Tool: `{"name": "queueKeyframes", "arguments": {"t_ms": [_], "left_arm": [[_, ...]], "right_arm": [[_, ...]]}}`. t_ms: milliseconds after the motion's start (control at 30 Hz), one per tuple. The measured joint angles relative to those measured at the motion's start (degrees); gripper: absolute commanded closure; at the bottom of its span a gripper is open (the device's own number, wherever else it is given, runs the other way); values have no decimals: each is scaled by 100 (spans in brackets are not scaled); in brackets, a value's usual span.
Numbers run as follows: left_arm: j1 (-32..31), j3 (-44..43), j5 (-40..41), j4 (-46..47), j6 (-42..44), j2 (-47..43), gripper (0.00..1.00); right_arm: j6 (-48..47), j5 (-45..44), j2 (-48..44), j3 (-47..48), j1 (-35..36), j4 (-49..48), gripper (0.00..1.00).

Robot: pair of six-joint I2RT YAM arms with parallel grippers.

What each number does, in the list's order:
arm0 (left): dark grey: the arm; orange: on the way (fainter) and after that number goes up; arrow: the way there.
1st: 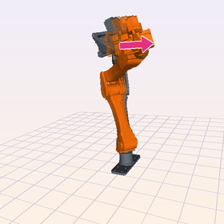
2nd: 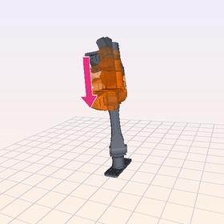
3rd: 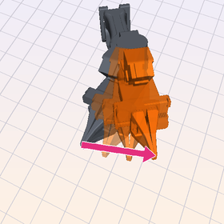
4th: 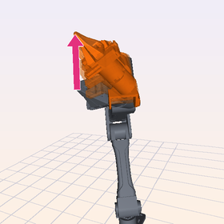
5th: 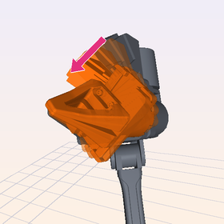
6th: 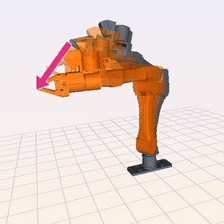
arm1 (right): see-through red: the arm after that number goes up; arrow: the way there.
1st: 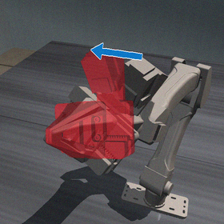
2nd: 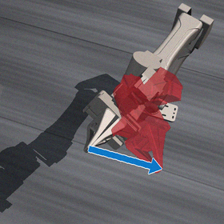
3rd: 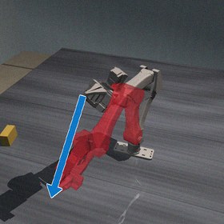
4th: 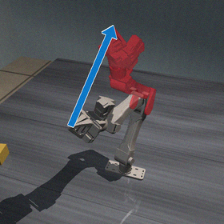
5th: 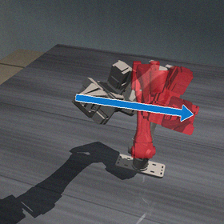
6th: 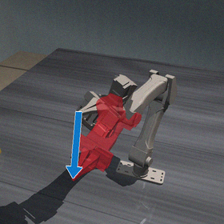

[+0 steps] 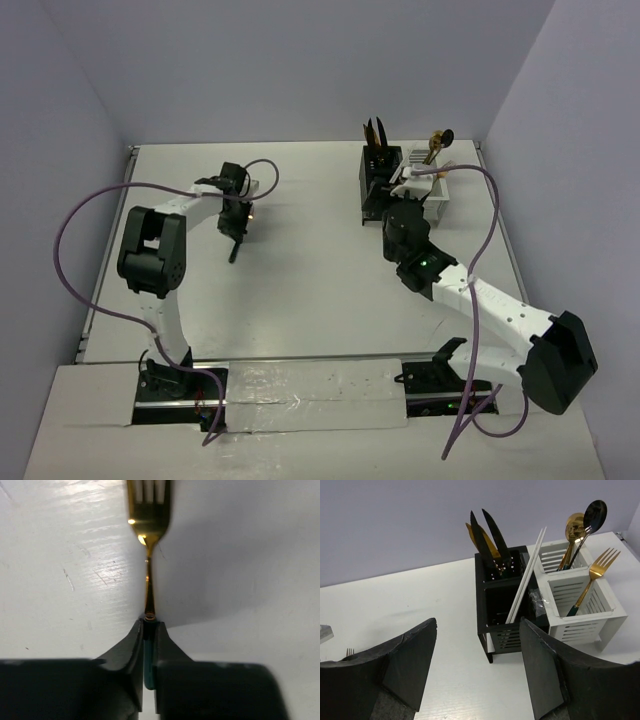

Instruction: Sort the eating utensils into containers

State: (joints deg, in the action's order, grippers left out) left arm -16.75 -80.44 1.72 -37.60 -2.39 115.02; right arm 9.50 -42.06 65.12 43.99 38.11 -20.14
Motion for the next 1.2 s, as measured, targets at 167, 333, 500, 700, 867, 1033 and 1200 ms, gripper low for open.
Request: {"name": "queueKeyframes", "arguments": {"t_ms": [167, 333, 500, 700, 867, 1033, 1200], "left_arm": [[70, 450, -7, 369, 107, -302, 100], [208, 1193, -87, 833, 328, -866, 100], [326, 2039, -378, 844, 629, -2192, 100], [313, 2149, -1174, 1040, 1003, -4518, 100], [146, 1928, -1635, 1056, 1080, -5947, 100], [96, 1657, -2135, 957, 986, -6428, 100], [59, 1589, -2396, 824, 833, -6470, 100]], "right_arm": [[-22, 48, -208, -61, 7, 7, 27], [-7, 1032, -295, -22, 24, 374, 24], [330, 3167, -463, -17, 35, 509, 12], [1268, 4647, -339, 0, 111, -31, 0], [1738, 4612, 407, 546, 846, -393, 18], [1945, 4426, 1060, 1255, 1513, -824, 28], [2024, 4166, 1558, 1823, 1779, -1141, 34]]}}
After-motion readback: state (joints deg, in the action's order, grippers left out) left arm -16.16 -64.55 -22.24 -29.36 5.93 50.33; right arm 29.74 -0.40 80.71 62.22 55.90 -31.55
